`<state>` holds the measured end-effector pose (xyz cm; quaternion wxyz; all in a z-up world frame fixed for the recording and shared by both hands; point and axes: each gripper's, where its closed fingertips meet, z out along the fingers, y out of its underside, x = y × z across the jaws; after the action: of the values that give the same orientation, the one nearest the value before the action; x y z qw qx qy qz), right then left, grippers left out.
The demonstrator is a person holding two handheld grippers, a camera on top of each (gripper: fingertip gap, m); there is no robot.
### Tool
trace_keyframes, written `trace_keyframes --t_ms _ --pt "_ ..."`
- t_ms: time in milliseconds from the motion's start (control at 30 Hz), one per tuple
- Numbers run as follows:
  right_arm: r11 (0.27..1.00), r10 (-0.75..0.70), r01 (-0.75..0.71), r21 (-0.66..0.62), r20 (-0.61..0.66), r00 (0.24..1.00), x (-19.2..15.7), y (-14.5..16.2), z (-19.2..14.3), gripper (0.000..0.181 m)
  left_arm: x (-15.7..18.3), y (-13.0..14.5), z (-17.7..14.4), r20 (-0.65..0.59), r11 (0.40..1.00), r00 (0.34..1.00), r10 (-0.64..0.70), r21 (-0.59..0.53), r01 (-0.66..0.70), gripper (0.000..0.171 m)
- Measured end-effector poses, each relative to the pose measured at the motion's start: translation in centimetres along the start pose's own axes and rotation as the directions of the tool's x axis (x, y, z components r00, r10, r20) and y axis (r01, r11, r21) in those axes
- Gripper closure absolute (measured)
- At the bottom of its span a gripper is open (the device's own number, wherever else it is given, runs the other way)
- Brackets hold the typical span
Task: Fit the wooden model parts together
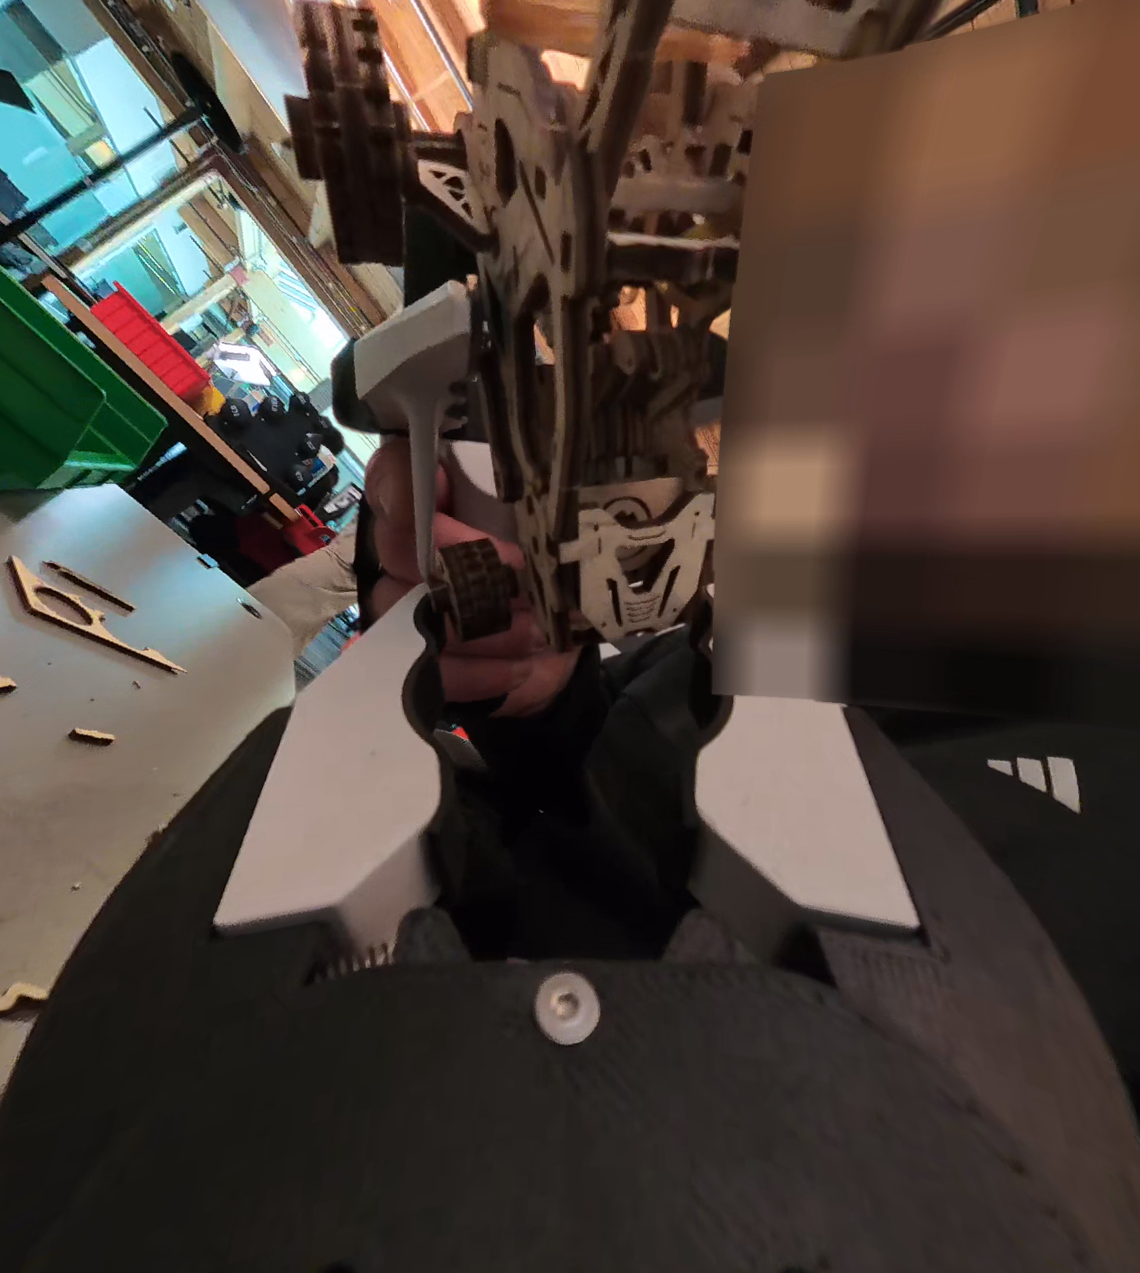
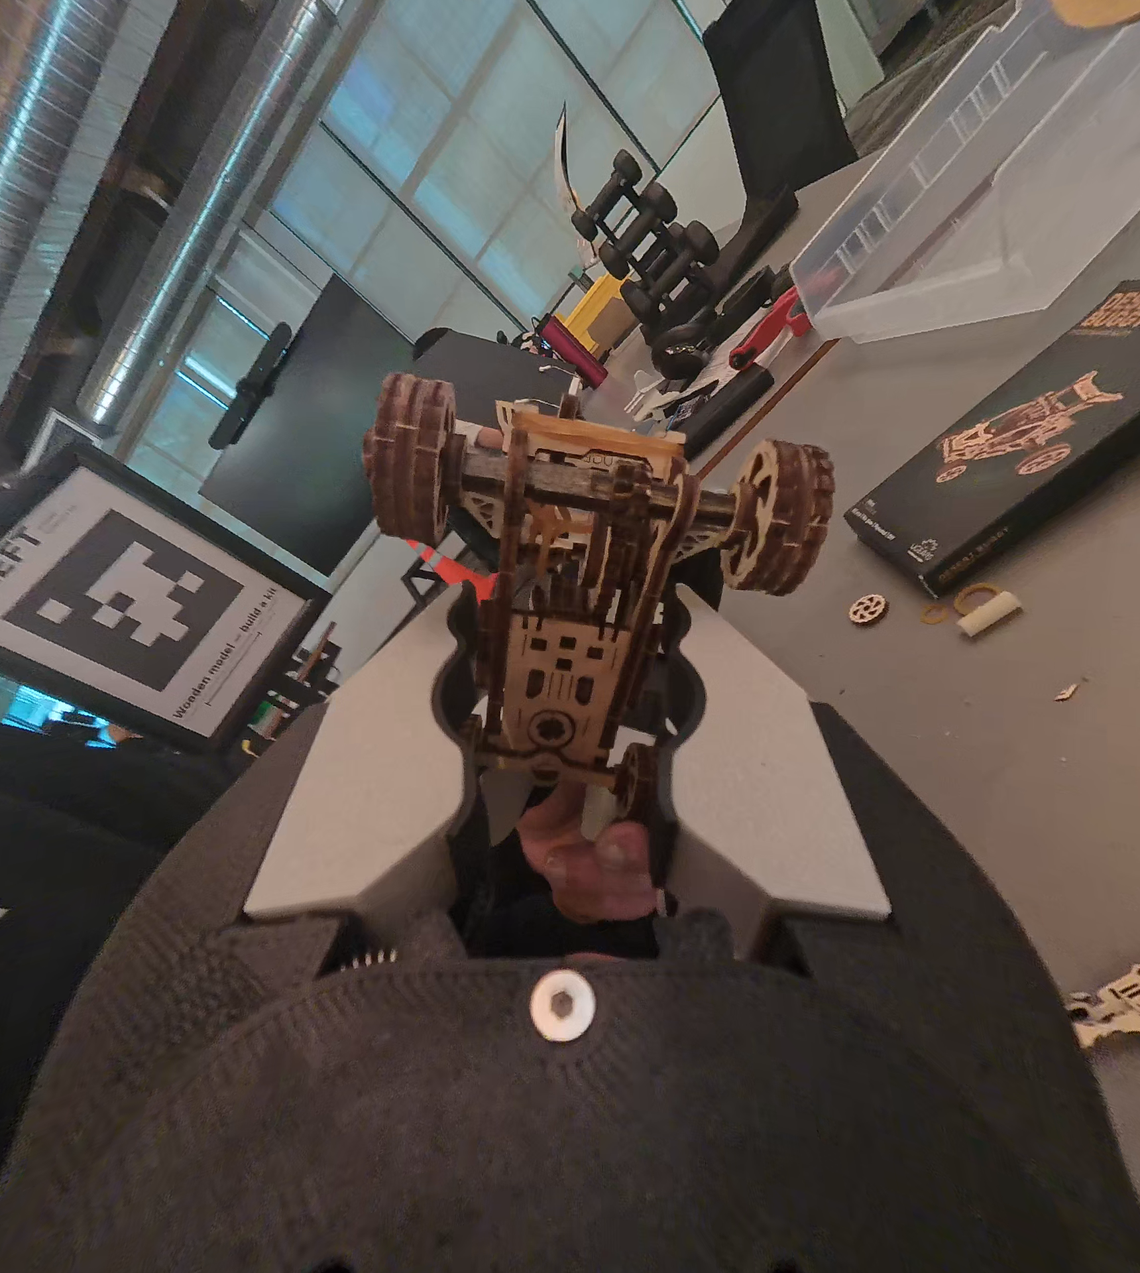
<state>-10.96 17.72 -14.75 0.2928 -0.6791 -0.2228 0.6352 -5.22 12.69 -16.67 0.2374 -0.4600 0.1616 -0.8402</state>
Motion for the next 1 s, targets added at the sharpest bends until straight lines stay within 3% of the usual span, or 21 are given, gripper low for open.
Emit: trace_keyframes --t_ms 167,367,600,733,1000 --pt "0.998 -0.058 0.058 -0.001 -0.027 0.998 -0.1 -0.4 -0.3 0.130 0.4 -1.2 -0.6 -0.016 0.999 1.000 -0.021 0.044 0.022 0.095" --pt "0.997 -0.080 0.080 -0.019 -0.034 0.996 0.0 -0.3 -0.4 0.130 0.1 -1.0 -0.4 -0.037 0.996 0.997 -0.074 0.051 0.075 0.100" --pt "0.995 -0.098 0.097 -0.027 -0.027 0.995 -0.8 -0.5 -0.1 0.129 0.9 -1.0 0.0 -0.070 0.998 0.997 -0.039 0.041 0.042 0.101" --pt "0.997 -0.078 0.078 -0.019 -0.018 0.997 -0.7 -0.8 -0.3 0.130 1.0 -1.7 -0.7 -0.035 0.999 0.999 -0.005 0.043 0.006 0.094" --pt "0.979 -0.146 0.142 -0.150 -0.015 0.989 -0.3 0.2 -0.3 0.130 0.9 -3.2 -1.6 0.081 0.997 0.994 0.071 -0.028 -0.069 0.091"
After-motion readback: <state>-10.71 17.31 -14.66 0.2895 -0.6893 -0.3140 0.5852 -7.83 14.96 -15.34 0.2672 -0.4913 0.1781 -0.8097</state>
